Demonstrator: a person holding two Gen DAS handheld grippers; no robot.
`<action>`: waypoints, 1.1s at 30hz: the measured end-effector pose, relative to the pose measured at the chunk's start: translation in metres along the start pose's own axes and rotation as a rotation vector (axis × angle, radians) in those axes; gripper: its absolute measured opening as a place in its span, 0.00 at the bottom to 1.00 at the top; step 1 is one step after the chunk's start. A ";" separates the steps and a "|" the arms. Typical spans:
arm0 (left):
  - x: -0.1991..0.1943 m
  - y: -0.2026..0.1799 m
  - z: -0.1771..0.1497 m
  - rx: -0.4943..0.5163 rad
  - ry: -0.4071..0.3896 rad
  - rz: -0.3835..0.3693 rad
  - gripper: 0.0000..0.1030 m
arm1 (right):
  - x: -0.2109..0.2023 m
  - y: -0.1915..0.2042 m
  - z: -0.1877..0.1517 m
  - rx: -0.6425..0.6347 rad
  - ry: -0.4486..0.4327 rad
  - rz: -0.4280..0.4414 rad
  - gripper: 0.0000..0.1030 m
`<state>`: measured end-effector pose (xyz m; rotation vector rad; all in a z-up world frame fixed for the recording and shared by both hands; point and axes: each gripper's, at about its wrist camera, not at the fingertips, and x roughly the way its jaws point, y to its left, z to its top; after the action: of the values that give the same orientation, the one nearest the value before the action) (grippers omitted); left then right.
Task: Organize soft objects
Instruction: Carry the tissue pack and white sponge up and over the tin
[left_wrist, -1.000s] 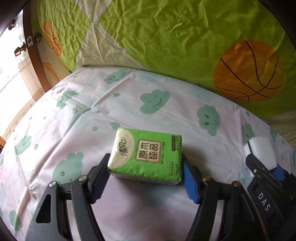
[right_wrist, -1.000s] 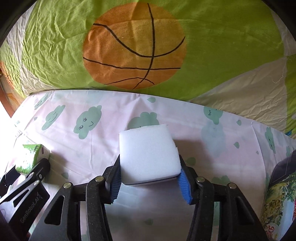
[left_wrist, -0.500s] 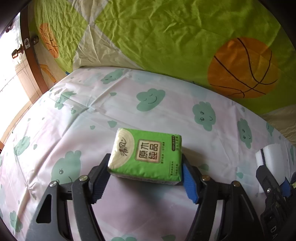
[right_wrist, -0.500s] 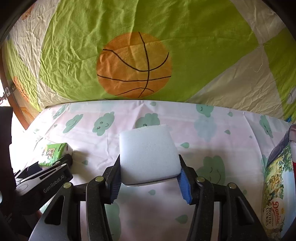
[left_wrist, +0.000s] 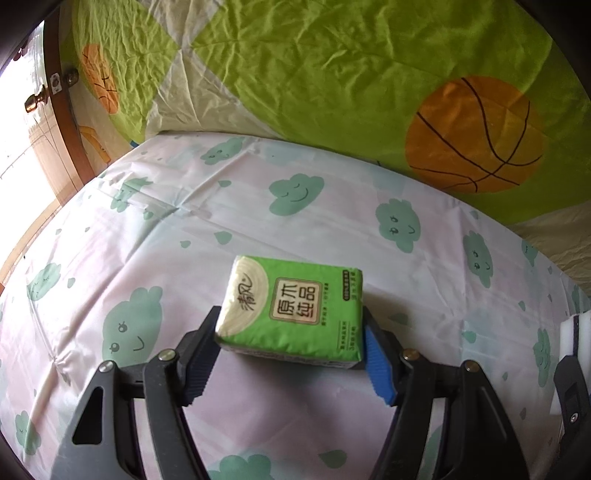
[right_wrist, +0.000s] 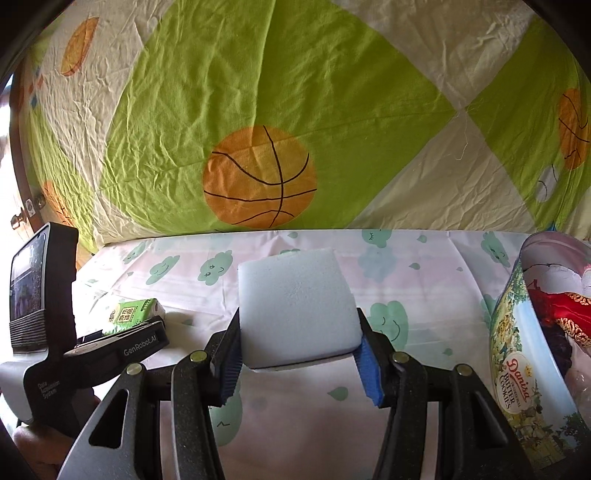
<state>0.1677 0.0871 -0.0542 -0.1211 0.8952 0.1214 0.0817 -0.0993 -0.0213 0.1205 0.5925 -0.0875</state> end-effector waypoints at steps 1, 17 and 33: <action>-0.001 0.000 -0.001 0.000 -0.002 0.001 0.68 | -0.003 -0.001 -0.001 -0.002 -0.008 0.000 0.54; -0.027 -0.032 -0.021 0.103 -0.056 -0.012 0.68 | -0.047 -0.010 -0.012 -0.021 -0.149 -0.043 0.54; -0.084 -0.071 -0.062 0.158 -0.199 -0.080 0.68 | -0.091 -0.045 -0.027 0.010 -0.206 -0.080 0.54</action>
<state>0.0790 0.0028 -0.0234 0.0032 0.6977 -0.0124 -0.0137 -0.1356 0.0032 0.0962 0.3912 -0.1786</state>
